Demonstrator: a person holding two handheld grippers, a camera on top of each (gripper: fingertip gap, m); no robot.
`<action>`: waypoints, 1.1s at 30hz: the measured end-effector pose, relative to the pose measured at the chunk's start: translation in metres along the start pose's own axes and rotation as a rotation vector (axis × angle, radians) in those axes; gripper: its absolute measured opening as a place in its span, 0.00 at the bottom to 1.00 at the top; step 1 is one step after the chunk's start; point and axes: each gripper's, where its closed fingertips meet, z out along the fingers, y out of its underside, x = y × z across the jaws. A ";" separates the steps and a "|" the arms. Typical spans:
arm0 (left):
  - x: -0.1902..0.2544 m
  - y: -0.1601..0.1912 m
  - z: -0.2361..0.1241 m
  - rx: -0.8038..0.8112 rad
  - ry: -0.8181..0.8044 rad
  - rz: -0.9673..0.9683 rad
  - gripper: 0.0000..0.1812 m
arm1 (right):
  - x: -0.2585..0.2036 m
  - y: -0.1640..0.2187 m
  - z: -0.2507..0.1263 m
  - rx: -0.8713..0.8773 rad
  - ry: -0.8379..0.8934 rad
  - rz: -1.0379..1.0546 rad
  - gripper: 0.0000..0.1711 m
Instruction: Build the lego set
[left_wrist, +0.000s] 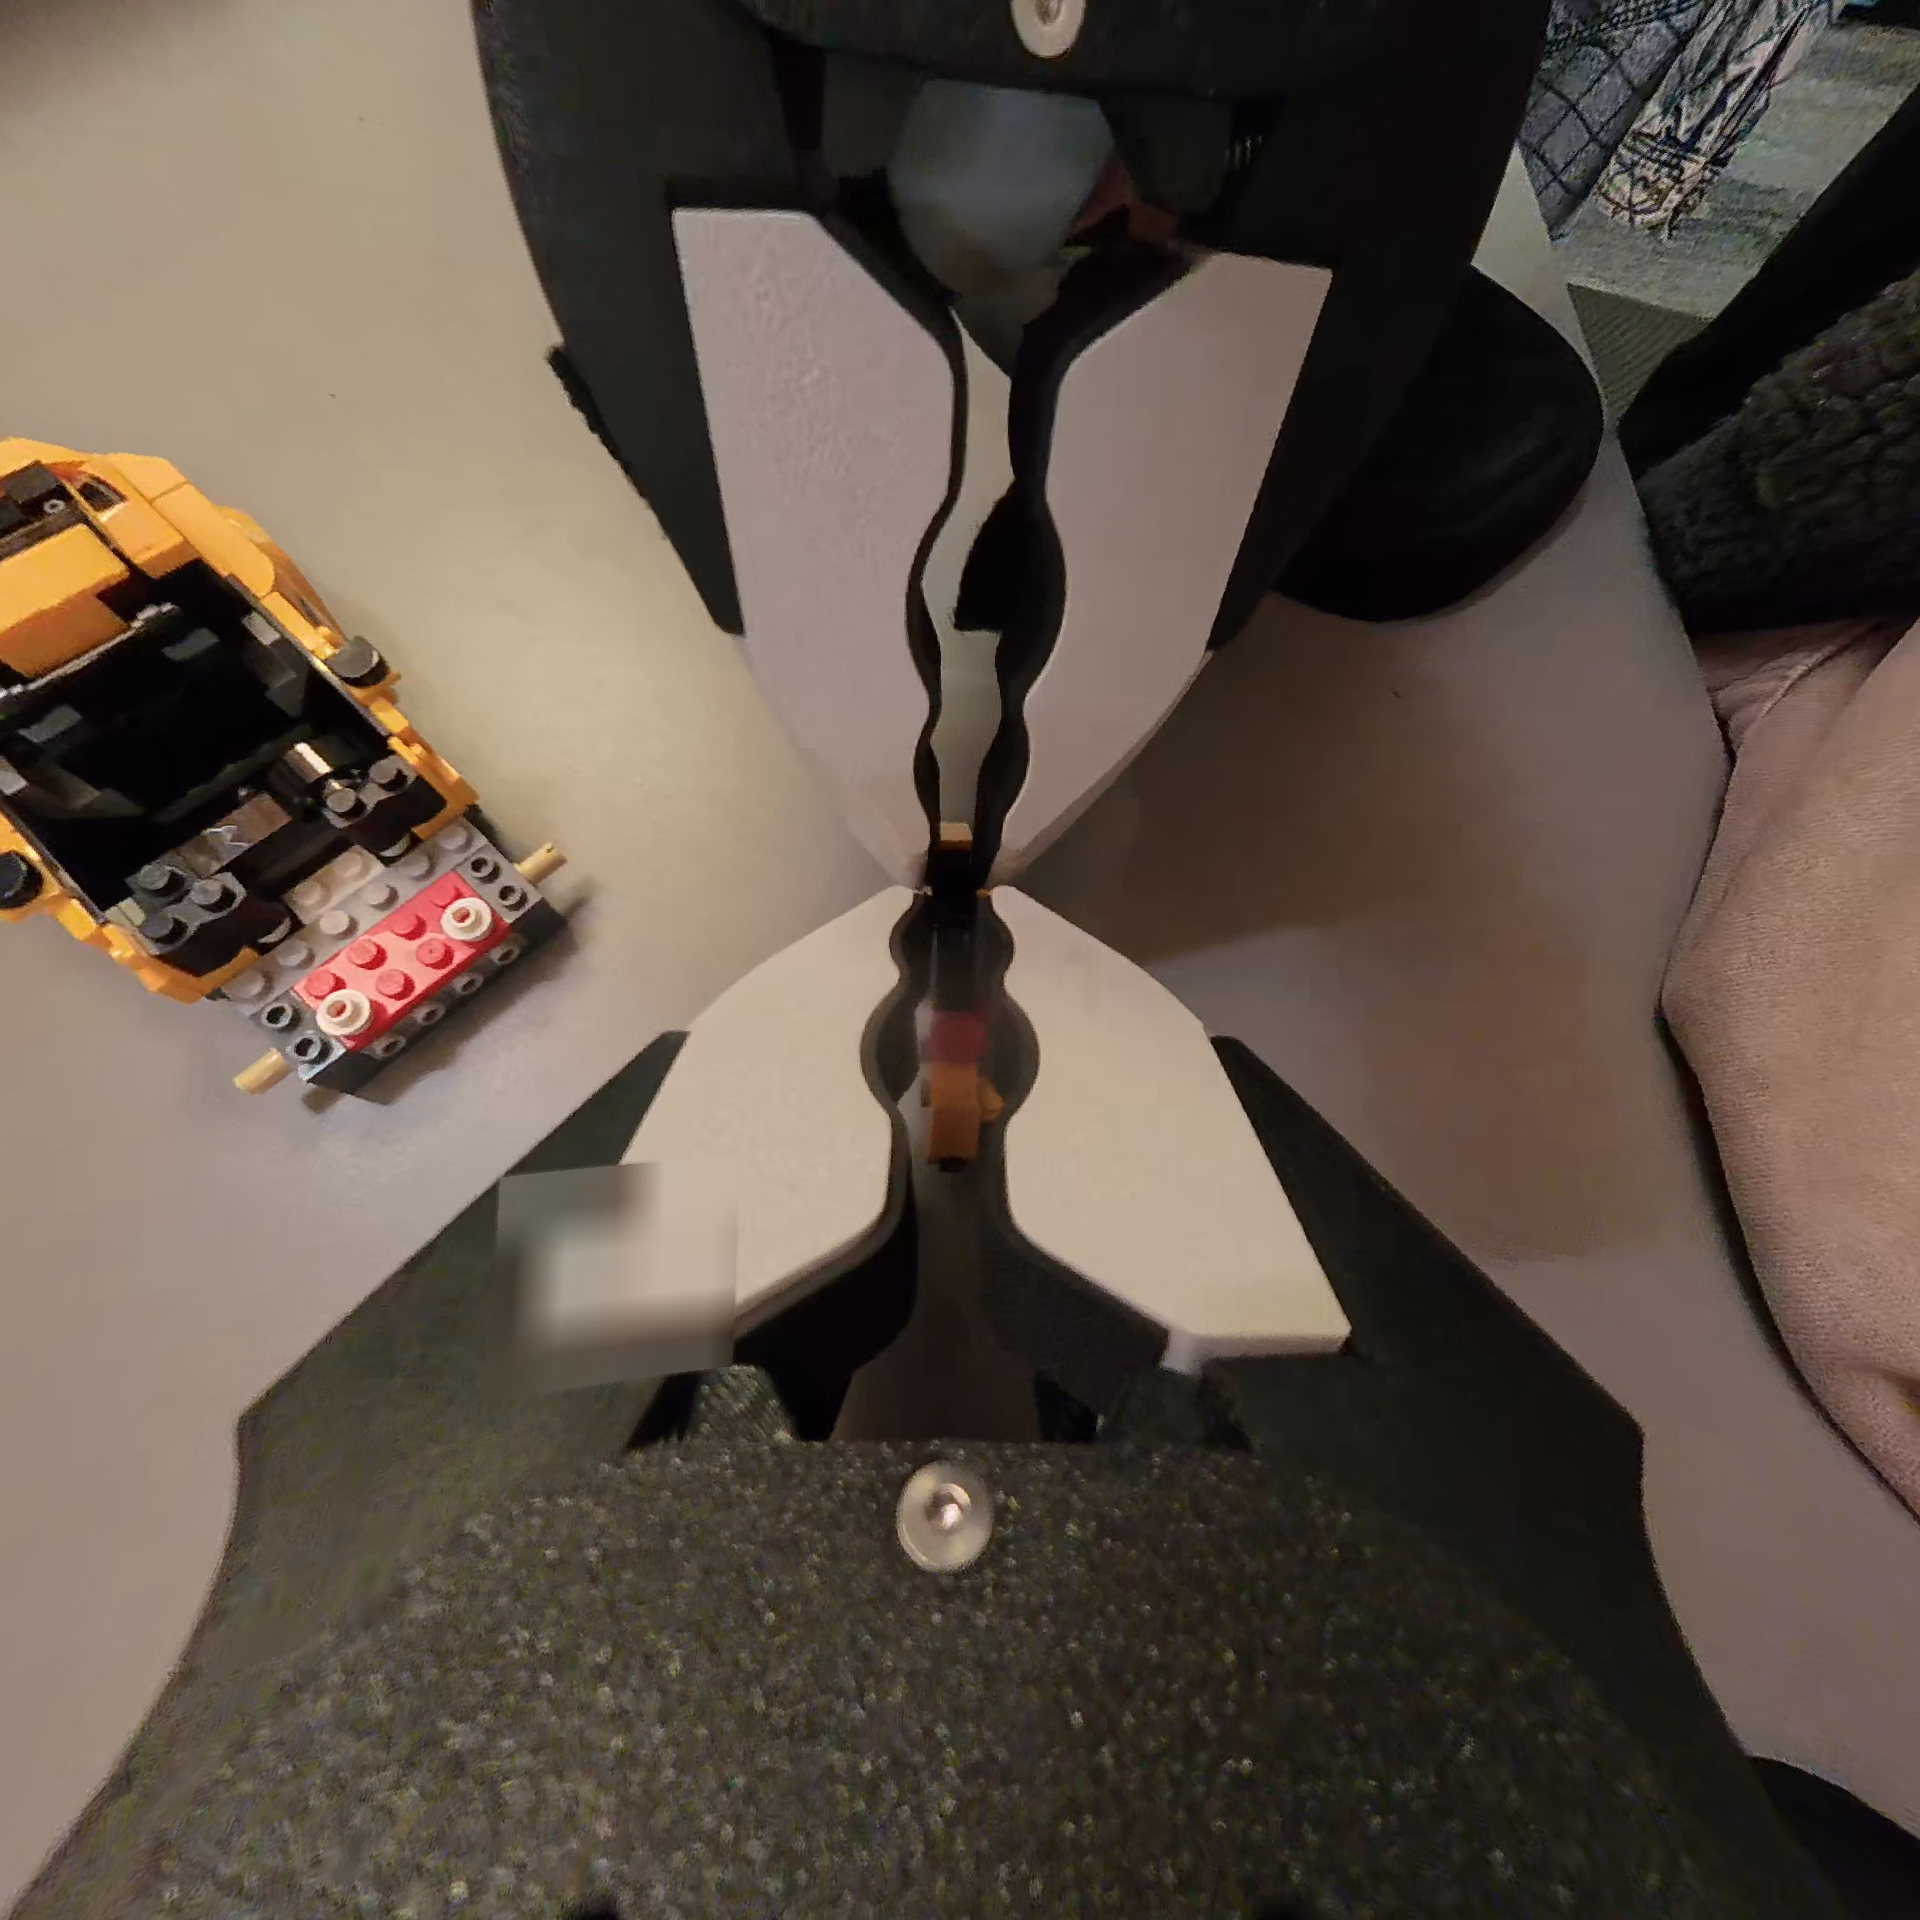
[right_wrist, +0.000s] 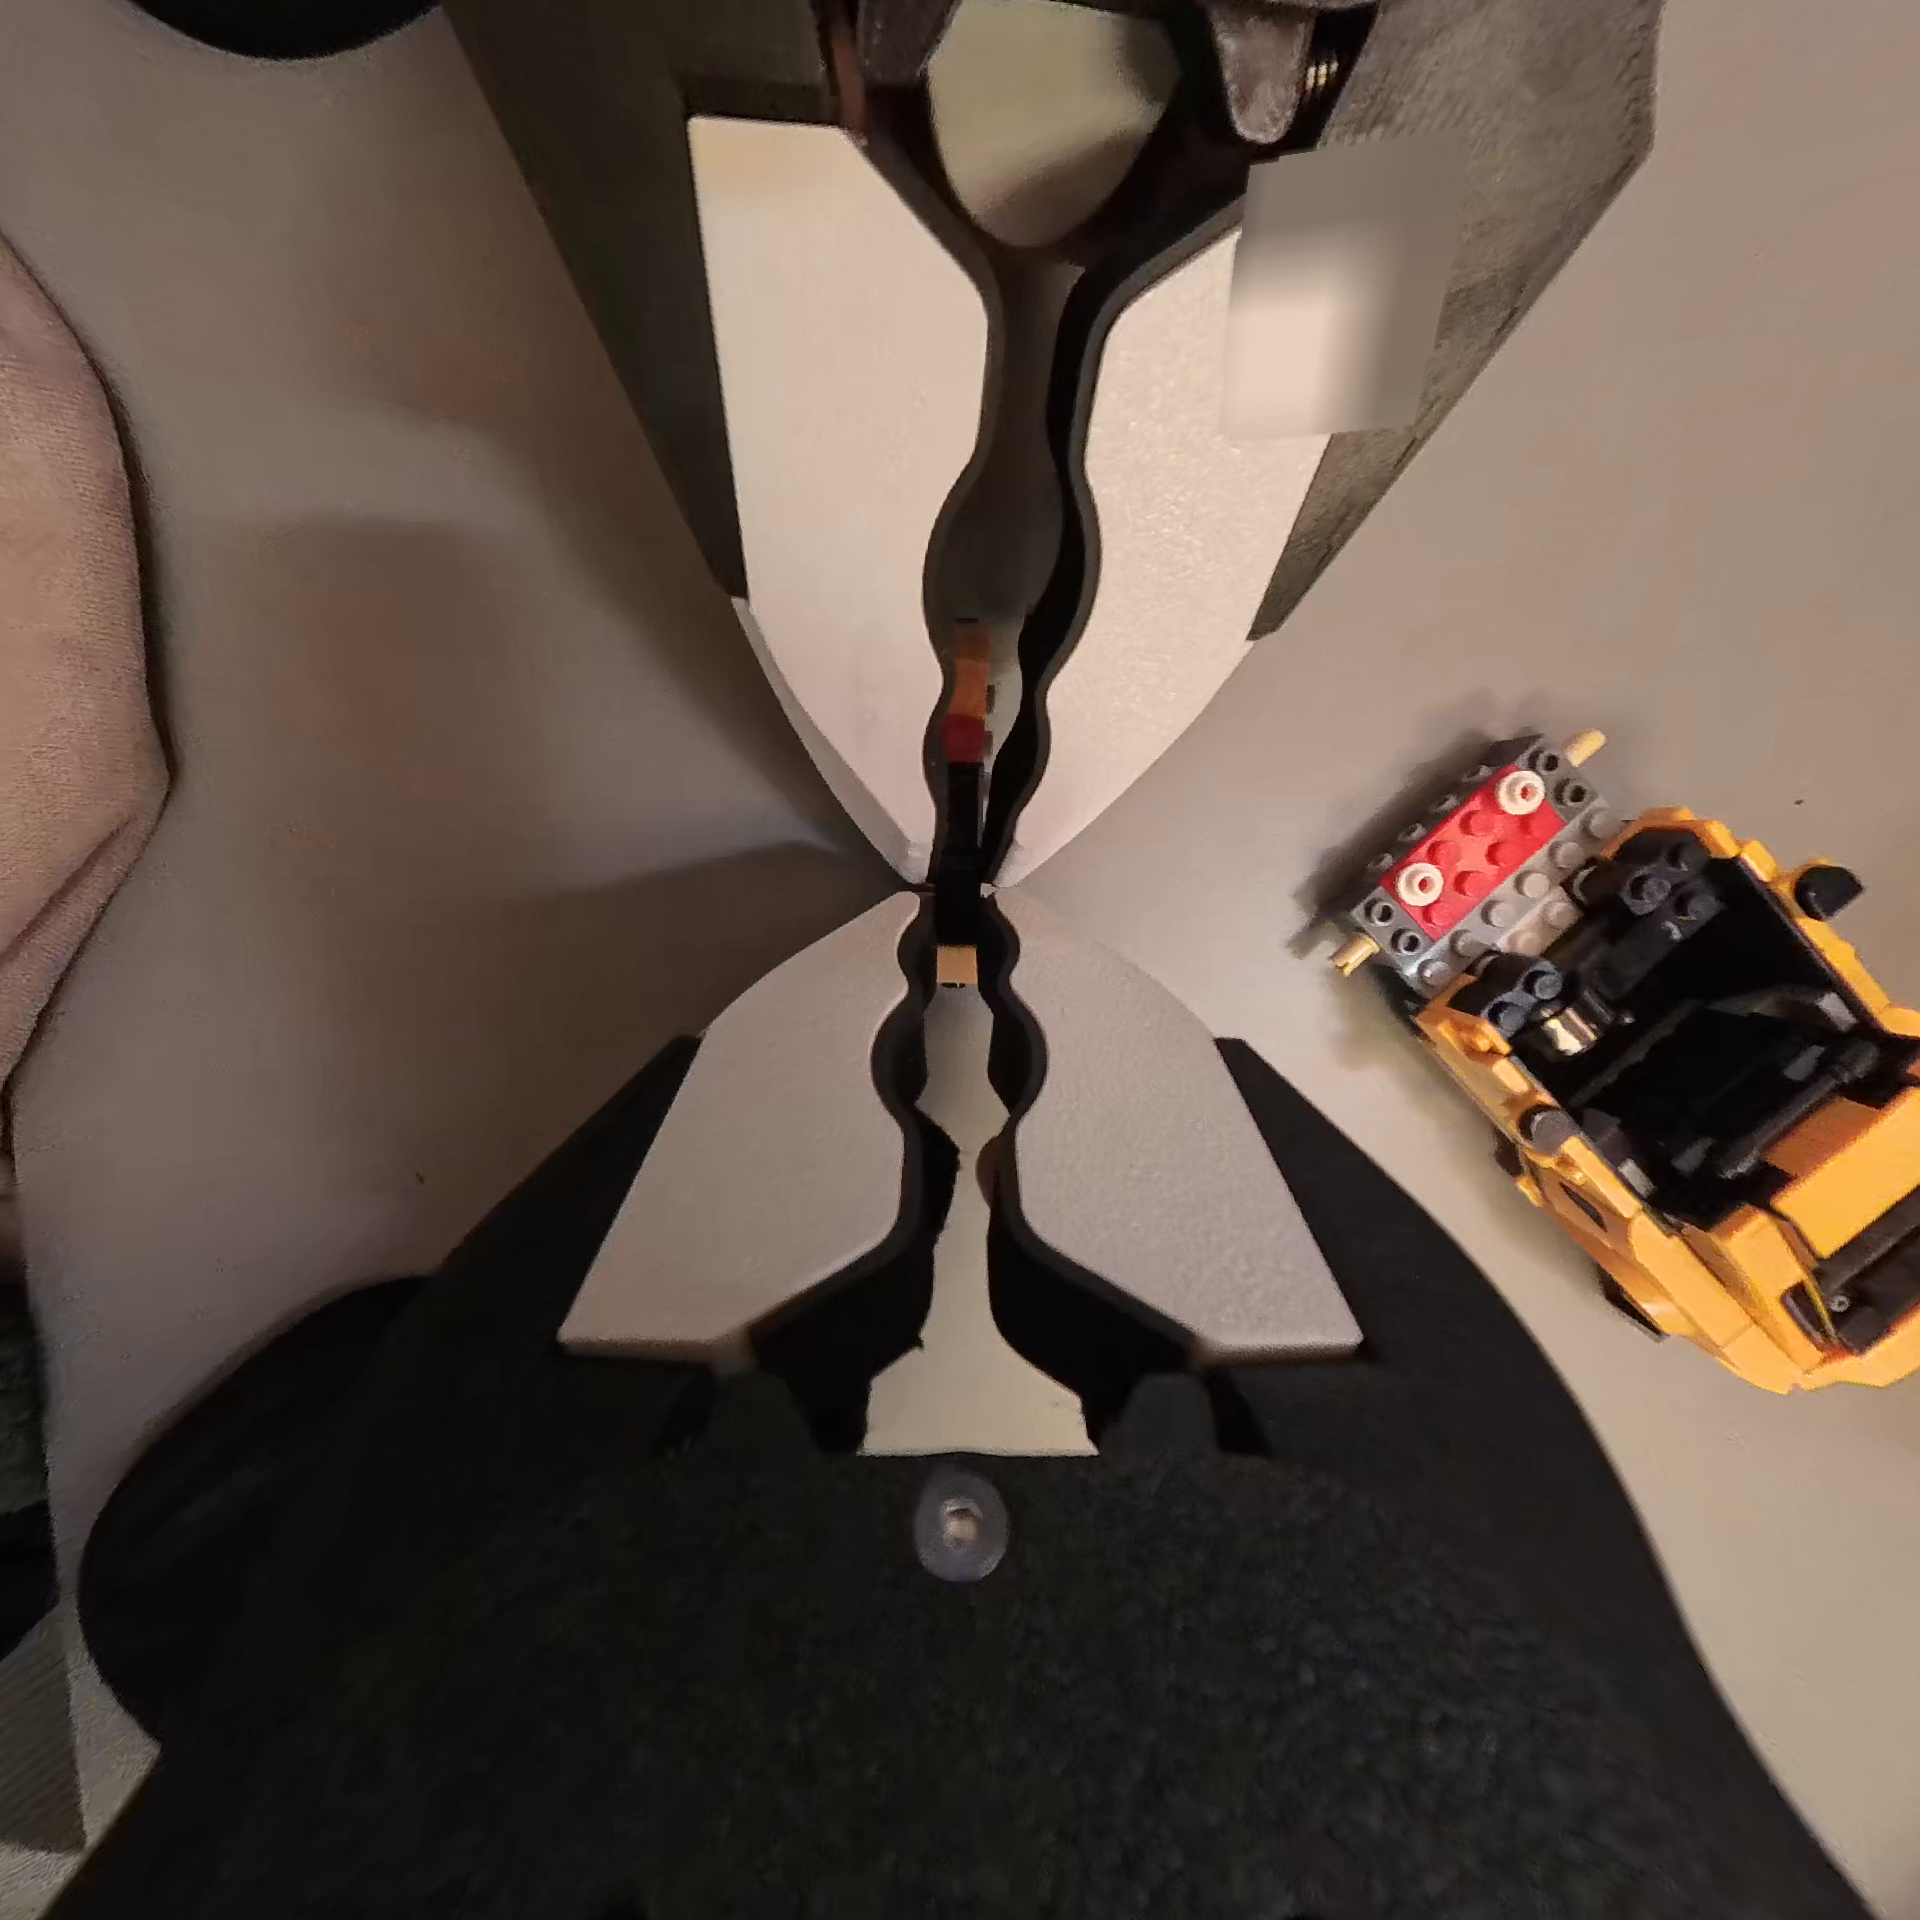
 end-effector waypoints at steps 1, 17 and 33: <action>0.000 0.000 0.000 0.001 0.002 -0.005 0.04 | 0.000 0.000 0.000 -0.005 -0.006 0.002 0.04; 0.003 0.000 -0.010 0.033 -0.008 0.023 0.14 | -0.003 0.000 0.000 -0.006 -0.020 -0.008 0.04; 0.003 0.022 -0.007 -0.068 0.009 -0.034 0.07 | -0.006 -0.002 -0.008 0.050 -0.053 0.007 0.11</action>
